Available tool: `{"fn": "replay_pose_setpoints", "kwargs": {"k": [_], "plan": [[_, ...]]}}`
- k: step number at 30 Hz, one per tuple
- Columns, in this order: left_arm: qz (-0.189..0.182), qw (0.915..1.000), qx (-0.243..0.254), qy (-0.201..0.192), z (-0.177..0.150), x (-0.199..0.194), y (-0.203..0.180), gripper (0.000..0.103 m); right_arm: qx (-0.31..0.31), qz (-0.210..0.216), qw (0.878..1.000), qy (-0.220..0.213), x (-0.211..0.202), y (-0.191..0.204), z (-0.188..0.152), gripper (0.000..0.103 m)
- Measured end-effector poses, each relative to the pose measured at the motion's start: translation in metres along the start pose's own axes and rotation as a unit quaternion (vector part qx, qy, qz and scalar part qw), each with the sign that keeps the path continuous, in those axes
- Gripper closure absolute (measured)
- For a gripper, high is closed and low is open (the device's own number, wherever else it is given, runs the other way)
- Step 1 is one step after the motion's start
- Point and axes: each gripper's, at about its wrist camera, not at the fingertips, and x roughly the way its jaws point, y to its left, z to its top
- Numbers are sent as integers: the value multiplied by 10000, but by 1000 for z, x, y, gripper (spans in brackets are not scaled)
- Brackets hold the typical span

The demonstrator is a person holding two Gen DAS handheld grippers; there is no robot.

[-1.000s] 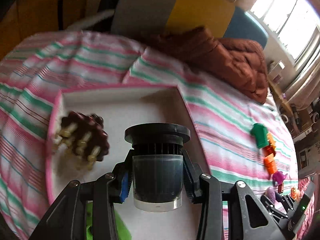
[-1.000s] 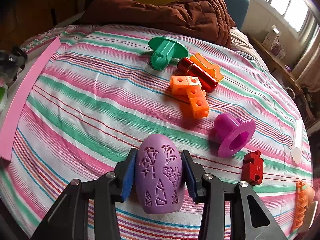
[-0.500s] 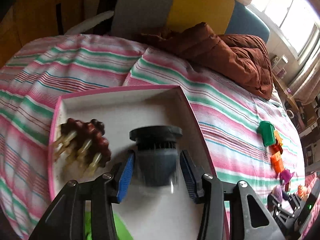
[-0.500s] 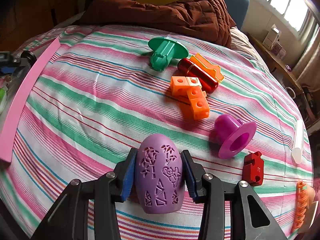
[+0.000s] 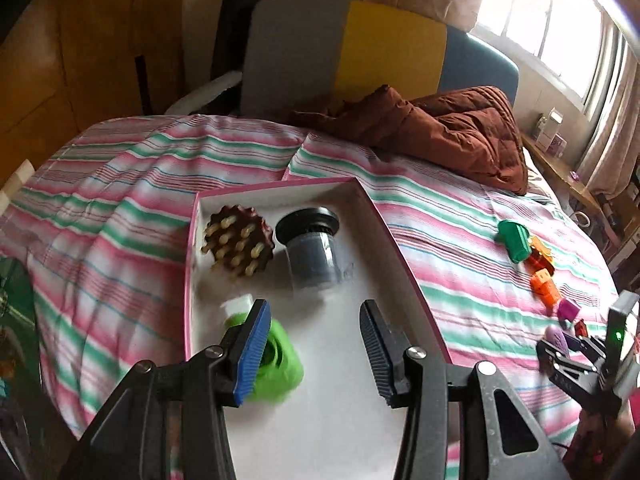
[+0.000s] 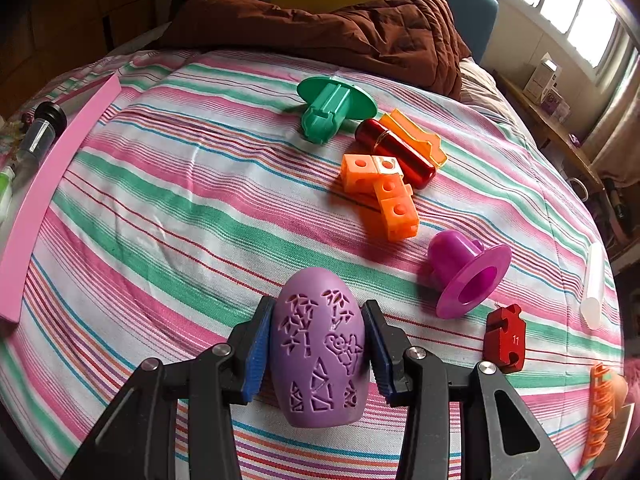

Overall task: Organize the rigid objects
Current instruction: 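Carry the cup into the tray and open left tool while right tool holds the purple egg, then carry the purple egg-shaped toy with right tool over the white tray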

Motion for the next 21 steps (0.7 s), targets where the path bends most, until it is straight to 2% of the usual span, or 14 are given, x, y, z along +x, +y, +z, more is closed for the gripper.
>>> {"fn": "replay_pose_setpoints", "kwargs": {"k": [21], "plan": [[339, 9994, -81, 33, -47, -36, 34, 56, 73, -48, 9999, -51, 3, -6, 2, 59]]}}
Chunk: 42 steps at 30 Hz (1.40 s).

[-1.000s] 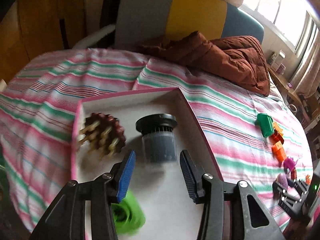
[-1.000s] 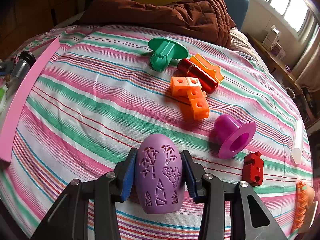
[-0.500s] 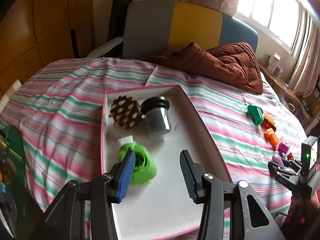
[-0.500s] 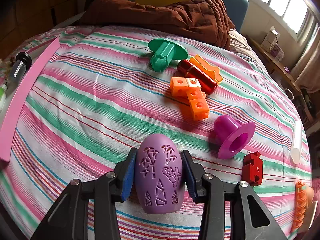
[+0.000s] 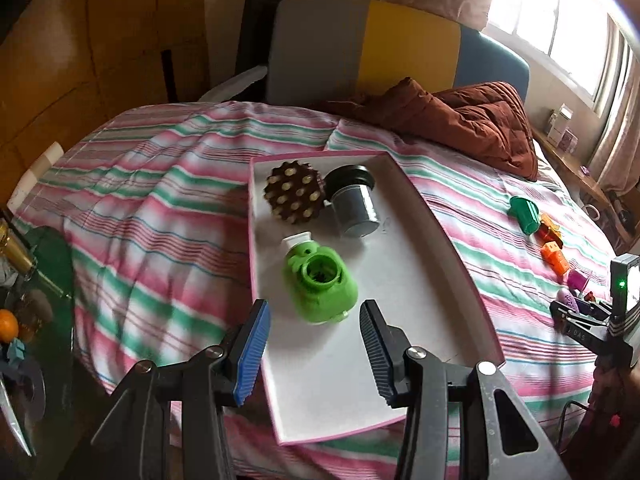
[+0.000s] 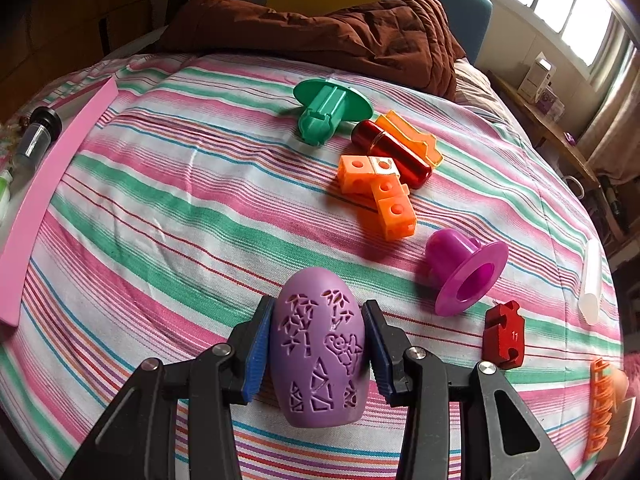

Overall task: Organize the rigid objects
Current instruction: 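Carry the purple egg-shaped toy with right tool over the white tray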

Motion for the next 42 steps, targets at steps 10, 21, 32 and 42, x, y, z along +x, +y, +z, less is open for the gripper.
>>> {"fn": "replay_pose_setpoints", "kwargs": {"k": [10, 21, 32, 42], "plan": [[119, 9998, -160, 32, -9, -6, 20, 56, 120, -10, 9999, 3, 0, -1, 0, 59], [99, 9997, -226, 12, -14, -12, 30, 56, 426, 556, 9973, 210, -5, 11, 7, 59], [86, 9992, -393, 28, -17, -11, 45, 56, 56, 1207, 9920, -360, -51, 90, 41, 59], [84, 9985, -528, 73, -22, -8, 56, 56, -597, 2073, 9734, -771, -89, 182, 70, 59]]}}
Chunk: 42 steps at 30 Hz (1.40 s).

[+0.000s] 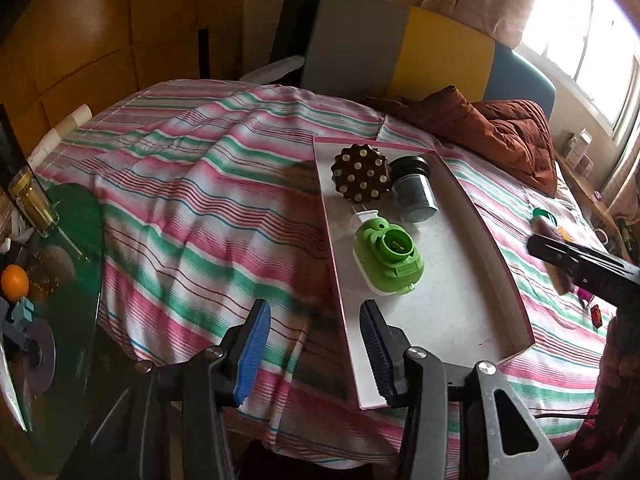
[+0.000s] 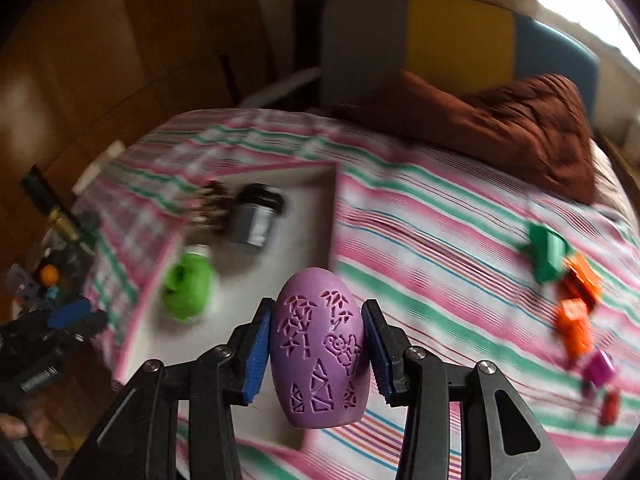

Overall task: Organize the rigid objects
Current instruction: 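Carry the purple egg-shaped toy with right tool over the white tray, then lower the purple egg into the tray beside the green part and open right tool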

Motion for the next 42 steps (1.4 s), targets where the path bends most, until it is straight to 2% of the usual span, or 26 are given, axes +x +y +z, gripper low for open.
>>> {"fn": "replay_pose_setpoints", "kwargs": {"k": [4, 8, 15, 20, 29, 42], "plan": [[-5, 10000, -79, 15, 0, 1, 6, 56, -392, 346, 9980, 367, 30, 35, 8, 59], [14, 9999, -103, 55, -1, 3, 9, 56, -531, 445, 9949, 729, 70, 57, 17, 59], [122, 9999, -118, 27, 1, 4, 16, 56, -487, 157, 9946, 898, 111, 69, 24, 58], [160, 9997, -203, 12, 1, 3, 21, 56, -389, 244, 9958, 786, 104, 67, 15, 58], [181, 9997, -157, -28, 1, -1, 21, 56, -343, 147, 9978, 542, 89, 64, 10, 54], [211, 9997, 35, -119, -1, -8, 8, 56, -653, -150, 9976, -158, 30, 63, -2, 33]]}}
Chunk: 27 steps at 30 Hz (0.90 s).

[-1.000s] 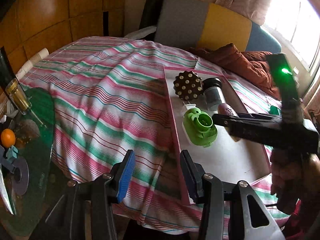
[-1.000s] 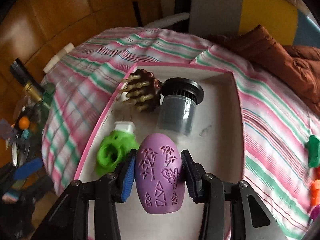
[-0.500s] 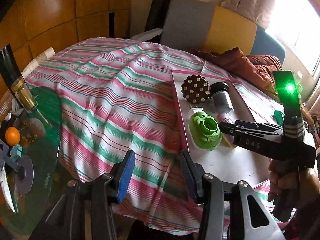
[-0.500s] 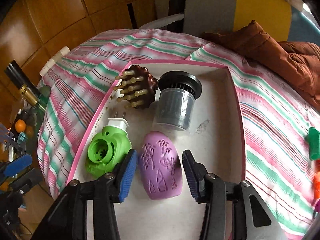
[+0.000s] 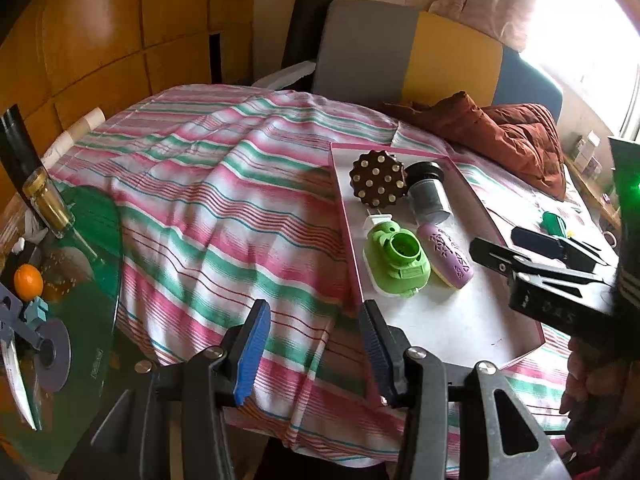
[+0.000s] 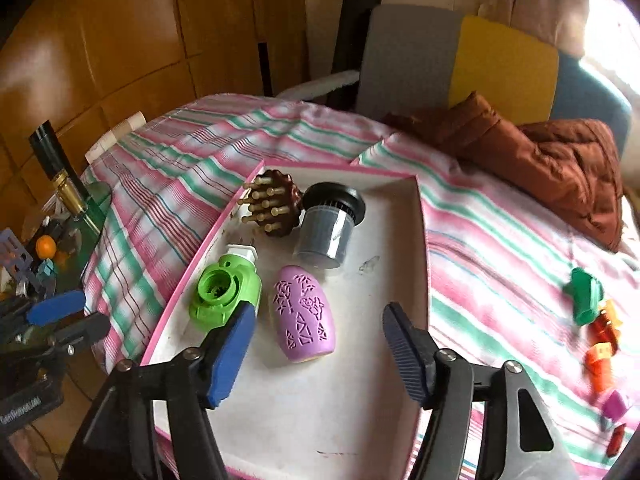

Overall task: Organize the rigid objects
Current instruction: 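Lower the purple egg into the tray beside the green part and open right tool, then move both tools from the tray back toward the pile of toy parts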

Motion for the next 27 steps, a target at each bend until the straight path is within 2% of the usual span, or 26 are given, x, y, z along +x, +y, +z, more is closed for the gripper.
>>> {"fn": "replay_pose_setpoints", "kwargs": {"k": [8, 15, 22, 27], "plan": [[-11, 9998, 187, -85, 2, -7, -14, 56, -191, -222, 9992, -271, -26, -10, -7, 24], [-25, 9996, 278, -14, 0, -4, -22, 56, -169, -543, 9980, -267, -44, -46, -20, 18], [-35, 9994, 332, -31, 0, -4, -25, 56, -37, -1088, 9940, 57, -46, -106, -40, 18], [-114, 9990, 421, -15, 2, -5, -32, 56, 335, -1585, 9868, 8, -60, -164, -55, 18]]}}
